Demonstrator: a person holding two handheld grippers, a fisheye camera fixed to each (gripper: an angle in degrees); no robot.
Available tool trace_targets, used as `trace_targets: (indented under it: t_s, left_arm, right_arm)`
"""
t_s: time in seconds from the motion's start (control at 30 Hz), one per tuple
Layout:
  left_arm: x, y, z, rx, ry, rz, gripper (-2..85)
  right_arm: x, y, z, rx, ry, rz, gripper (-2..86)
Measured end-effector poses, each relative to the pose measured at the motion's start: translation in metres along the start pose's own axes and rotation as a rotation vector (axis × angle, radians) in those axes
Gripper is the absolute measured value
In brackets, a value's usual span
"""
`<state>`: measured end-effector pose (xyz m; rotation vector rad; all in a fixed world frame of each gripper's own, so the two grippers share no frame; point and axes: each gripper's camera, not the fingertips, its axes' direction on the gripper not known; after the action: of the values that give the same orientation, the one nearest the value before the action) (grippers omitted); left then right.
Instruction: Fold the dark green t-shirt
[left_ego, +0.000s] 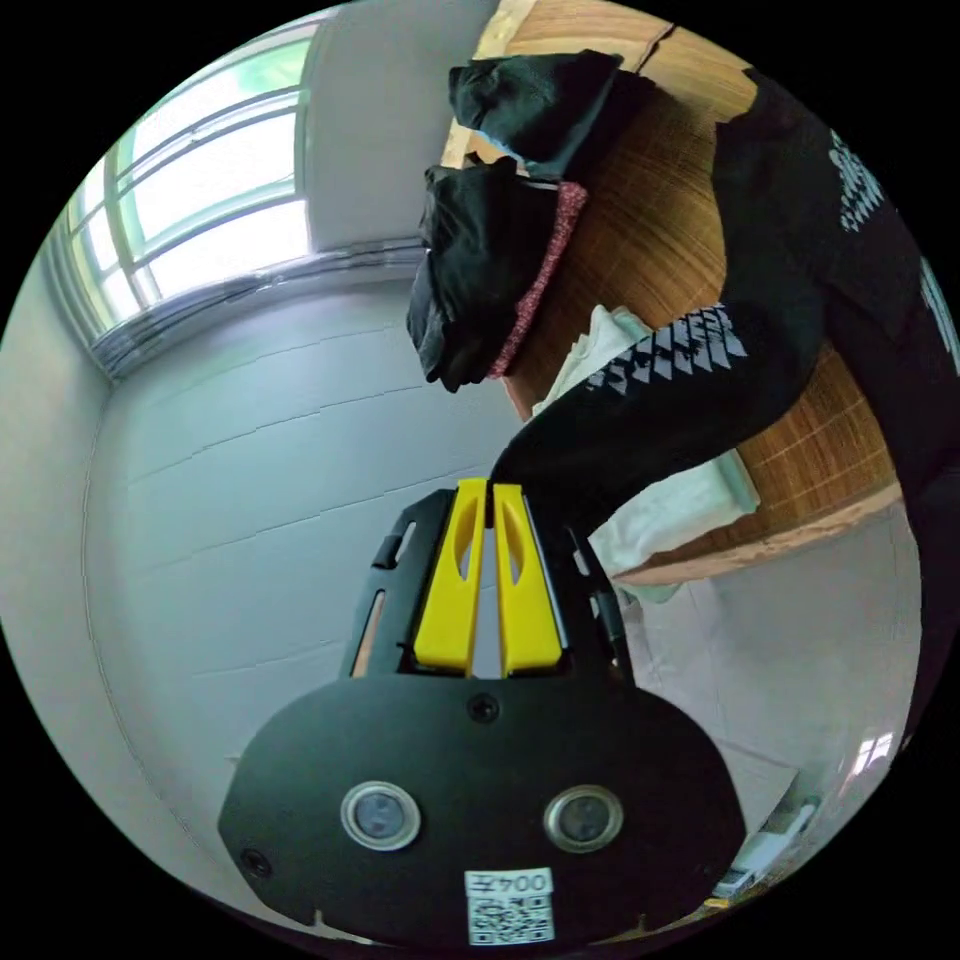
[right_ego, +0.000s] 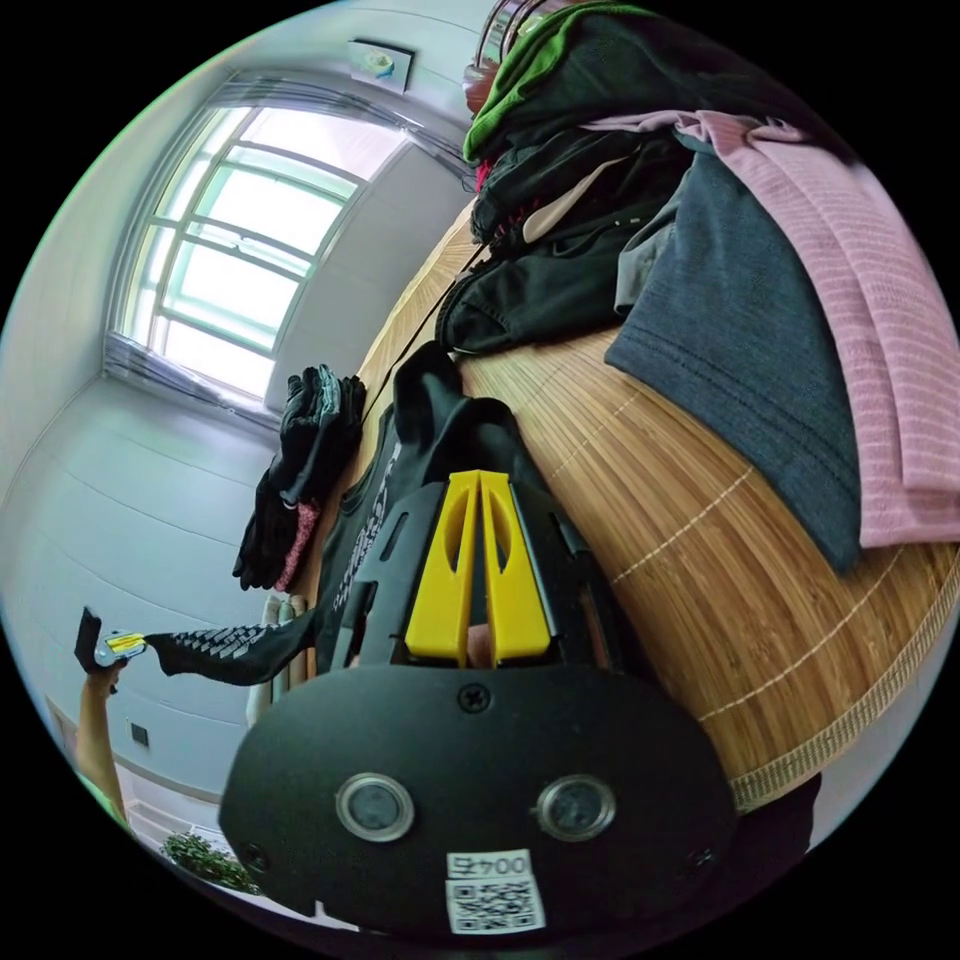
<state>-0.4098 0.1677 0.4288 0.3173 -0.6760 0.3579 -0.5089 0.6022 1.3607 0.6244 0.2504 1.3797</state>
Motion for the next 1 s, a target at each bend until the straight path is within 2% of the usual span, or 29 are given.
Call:
trace_targets:
  t_s: [0.23,0.43,0.5,0.6,0.67,0.77,0.87,1.0]
  left_arm:
    - [-0.033,-0.063,-0.055,0.042,0.020,0.118,0.9]
    - [-0.031,-0.133,-0.125,0.090,0.185,0.199,1.6]
    - [-0.025,-0.155,-0.146,0.132,0.293,0.222,2.1]
    - [-0.002,-0.194,-0.167,0.207,0.560,0.322,4.2]
    - [0.029,-0.227,-0.170,0.258,0.770,0.394,9.5]
    - [0.078,-0.262,-0.160,0.267,0.978,0.477,17.8]
    - [0.118,-0.281,-0.143,0.285,1.141,0.484,22.8]
    - [0.131,-0.264,-0.111,0.401,1.262,0.402,22.1]
  right_arm:
    - [0.005,-0.019,0.001,-0.014,-0.012,0.028,-0.7]
    - [0.006,-0.037,0.001,-0.024,-0.021,0.051,-0.7]
    - [0.005,-0.045,0.001,-0.027,-0.024,0.056,-0.7]
    - [0.003,-0.054,0.000,-0.030,-0.032,0.064,-0.7]
    - [0.003,-0.060,0.000,-0.032,-0.041,0.072,-0.7]
    - [-0.001,-0.070,0.000,-0.036,-0.053,0.077,-0.7]
    - [-0.007,-0.078,-0.002,-0.033,-0.060,0.069,-0.7]
    - [-0.018,-0.091,-0.003,-0.039,-0.083,0.056,-0.5]
